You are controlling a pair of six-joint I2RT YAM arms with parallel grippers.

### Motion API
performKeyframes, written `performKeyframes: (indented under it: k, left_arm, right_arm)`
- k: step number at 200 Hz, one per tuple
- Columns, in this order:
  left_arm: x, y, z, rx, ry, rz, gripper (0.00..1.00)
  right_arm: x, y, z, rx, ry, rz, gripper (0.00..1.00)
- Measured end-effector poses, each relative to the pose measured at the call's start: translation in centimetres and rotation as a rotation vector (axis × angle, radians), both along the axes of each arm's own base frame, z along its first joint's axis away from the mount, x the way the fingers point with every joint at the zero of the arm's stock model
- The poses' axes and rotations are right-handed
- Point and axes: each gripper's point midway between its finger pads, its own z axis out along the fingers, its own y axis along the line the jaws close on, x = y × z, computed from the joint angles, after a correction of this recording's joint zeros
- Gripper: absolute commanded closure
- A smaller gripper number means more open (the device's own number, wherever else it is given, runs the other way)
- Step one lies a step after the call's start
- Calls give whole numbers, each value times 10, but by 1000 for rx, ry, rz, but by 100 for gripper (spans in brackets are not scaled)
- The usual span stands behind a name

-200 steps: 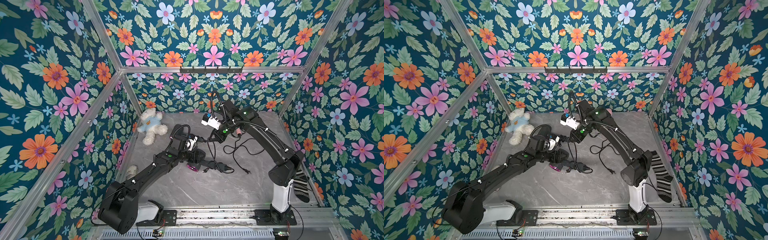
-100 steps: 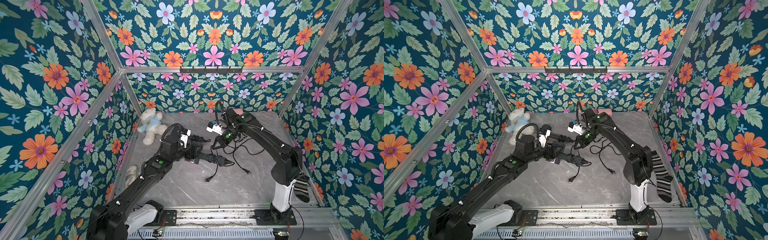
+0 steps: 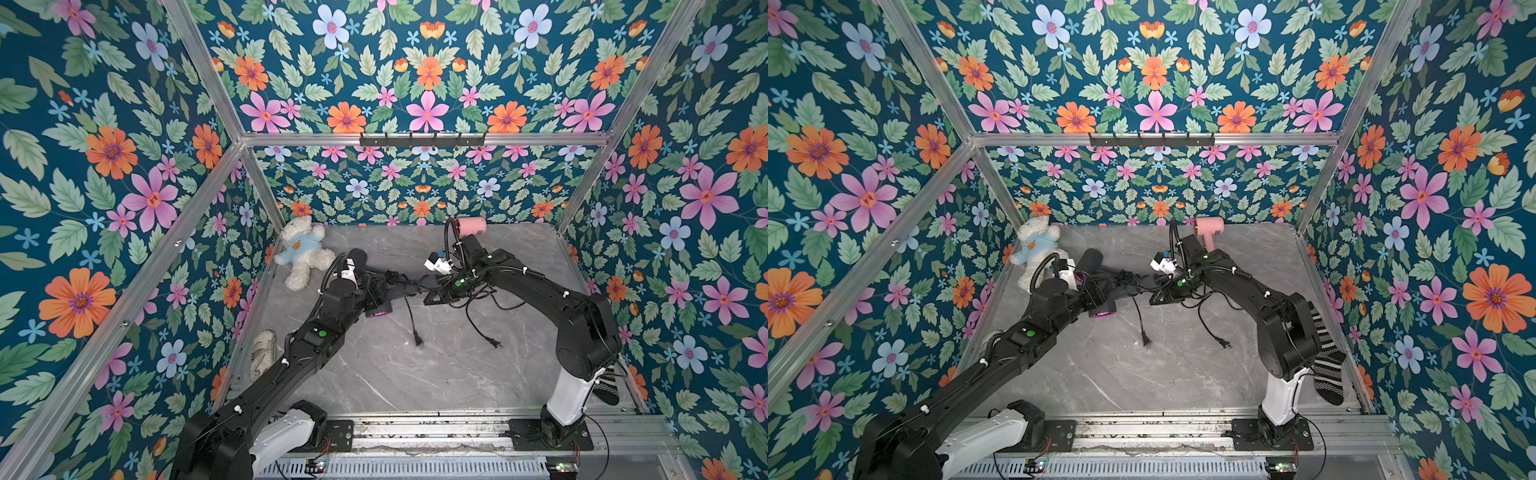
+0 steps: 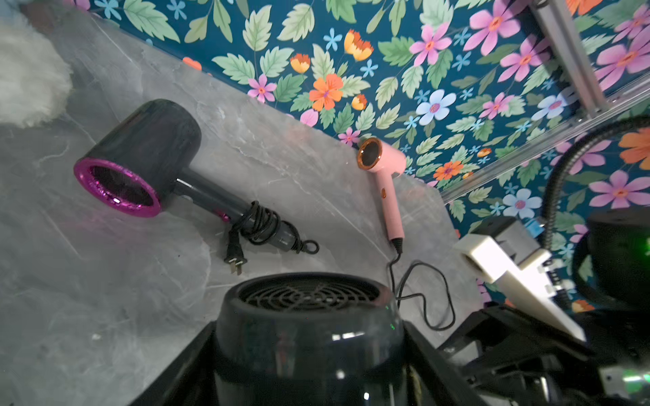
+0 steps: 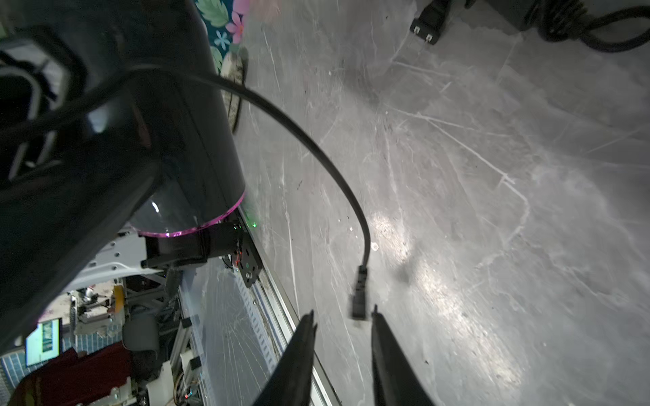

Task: Wrap the cord around the hair dryer
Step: Wrap the power cord around the hair dryer.

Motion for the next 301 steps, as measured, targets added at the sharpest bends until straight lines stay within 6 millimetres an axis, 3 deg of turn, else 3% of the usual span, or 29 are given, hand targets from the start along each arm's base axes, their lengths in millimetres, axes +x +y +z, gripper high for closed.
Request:
performKeyframes:
  k: [23,66,105,150,175,217,301]
  left_arm:
    - [2,-7,18,-37,-32,-17,100]
    - [-1,-8,31,-44,-36,-25,100]
    - [1,-13,54,-5,-3,-51,100]
    - [-2,-29,88,67,26,-164,100]
    - [-10,-34,98,85,37,-226,100]
    - [-21,-41,100,113,65,-297,100]
    - [-23,-44,114,183,92,-346,100]
  right_arm:
    - [8,1,6,54,-28,-23,51]
    - [22,-25,-14,65,-75,-116,48]
    - [14,-36,-11,131,-233,-126,43]
    - [7,-30,-13,304,-396,-112,44]
    - [8,-22,1,458,-462,-105,46]
    - [11,-12,26,623,-498,-63,46]
    - [-7,9,63,602,-625,13,45]
